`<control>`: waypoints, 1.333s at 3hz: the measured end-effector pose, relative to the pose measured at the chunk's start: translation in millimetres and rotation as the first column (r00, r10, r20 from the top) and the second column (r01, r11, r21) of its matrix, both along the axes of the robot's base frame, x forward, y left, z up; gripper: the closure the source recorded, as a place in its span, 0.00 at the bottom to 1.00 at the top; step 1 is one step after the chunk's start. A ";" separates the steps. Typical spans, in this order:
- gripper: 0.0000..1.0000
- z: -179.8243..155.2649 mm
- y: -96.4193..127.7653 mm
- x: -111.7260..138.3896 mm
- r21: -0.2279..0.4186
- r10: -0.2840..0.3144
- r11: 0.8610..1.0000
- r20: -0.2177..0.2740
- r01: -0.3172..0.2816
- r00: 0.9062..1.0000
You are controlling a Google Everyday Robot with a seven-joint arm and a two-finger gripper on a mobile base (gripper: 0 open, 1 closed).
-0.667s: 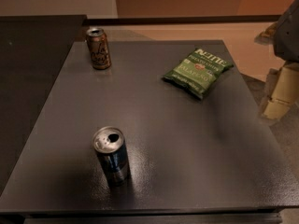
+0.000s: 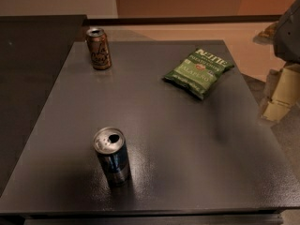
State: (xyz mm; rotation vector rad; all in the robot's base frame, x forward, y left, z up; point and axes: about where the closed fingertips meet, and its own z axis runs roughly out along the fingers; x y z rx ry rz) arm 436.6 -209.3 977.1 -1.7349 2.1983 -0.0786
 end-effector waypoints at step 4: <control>0.00 -36.5 195.1 -67.8 0.317 0.455 0.847 -0.019 -0.427 0.890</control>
Offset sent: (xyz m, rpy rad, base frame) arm -0.0416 0.1517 -0.0256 0.2984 0.0321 0.3631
